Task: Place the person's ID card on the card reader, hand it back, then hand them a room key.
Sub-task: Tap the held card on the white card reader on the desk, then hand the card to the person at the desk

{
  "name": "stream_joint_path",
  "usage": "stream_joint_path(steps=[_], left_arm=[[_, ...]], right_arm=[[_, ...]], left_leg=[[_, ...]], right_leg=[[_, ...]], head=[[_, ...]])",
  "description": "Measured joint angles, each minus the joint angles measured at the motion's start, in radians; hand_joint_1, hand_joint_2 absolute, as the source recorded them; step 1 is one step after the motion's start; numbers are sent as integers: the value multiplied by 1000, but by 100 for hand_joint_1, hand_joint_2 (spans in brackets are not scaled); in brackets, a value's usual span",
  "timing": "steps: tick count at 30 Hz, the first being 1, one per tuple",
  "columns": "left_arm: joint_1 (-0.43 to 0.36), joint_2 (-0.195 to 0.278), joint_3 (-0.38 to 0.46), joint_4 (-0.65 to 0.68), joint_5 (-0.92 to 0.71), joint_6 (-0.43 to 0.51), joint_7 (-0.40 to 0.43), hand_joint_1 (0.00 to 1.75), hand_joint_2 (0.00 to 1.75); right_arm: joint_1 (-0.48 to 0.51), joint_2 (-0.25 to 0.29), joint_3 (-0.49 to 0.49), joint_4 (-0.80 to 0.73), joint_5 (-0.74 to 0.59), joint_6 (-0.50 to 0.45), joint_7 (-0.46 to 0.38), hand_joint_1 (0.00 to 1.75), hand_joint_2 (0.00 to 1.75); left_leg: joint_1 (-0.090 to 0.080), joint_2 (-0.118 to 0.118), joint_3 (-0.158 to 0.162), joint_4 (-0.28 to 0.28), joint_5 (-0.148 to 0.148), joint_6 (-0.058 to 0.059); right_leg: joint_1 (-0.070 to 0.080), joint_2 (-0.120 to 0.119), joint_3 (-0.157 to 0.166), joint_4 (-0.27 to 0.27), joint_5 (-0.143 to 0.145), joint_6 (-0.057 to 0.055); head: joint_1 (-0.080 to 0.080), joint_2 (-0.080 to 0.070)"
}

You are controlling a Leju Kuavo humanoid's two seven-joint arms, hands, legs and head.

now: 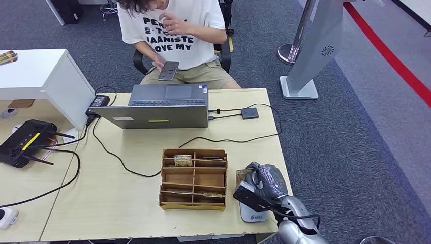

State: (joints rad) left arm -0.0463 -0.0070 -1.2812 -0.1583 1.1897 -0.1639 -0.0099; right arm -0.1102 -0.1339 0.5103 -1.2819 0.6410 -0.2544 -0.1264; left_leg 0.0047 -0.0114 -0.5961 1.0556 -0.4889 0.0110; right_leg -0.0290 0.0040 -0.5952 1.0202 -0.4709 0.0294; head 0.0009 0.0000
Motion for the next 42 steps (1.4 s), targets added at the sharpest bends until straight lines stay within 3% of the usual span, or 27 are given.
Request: stream_joint_path(steps=[9,14,25,42], left_arm=[[27,25,21,0,6,-7,0,0,0],[29,30,32,0,12,-7,-2,0,0],[40,31,40,0,23,-3,-14,0,0],[43,30,48,0,21,-1,-21,0,0]], right_arm=[[-28,9,7,40,-35,-4,-19,175,175],[-23,13,2,28,-135,-7,-66,175,175],[30,23,-39,-140,-320,-34,-173,175,175],[42,30,-45,-291,-359,-88,-216,175,175]], left_leg=[[0,0,0,0,0,0],[0,0,0,0,0,0],[0,0,-1,0,0,0],[0,0,-1,0,0,0]], right_leg=[[0,0,0,0,0,0],[0,0,0,0,0,0],[0,0,-1,0,0,0],[0,0,-1,0,0,0]], head=[[0,0],[0,0],[0,0],[0,0]])
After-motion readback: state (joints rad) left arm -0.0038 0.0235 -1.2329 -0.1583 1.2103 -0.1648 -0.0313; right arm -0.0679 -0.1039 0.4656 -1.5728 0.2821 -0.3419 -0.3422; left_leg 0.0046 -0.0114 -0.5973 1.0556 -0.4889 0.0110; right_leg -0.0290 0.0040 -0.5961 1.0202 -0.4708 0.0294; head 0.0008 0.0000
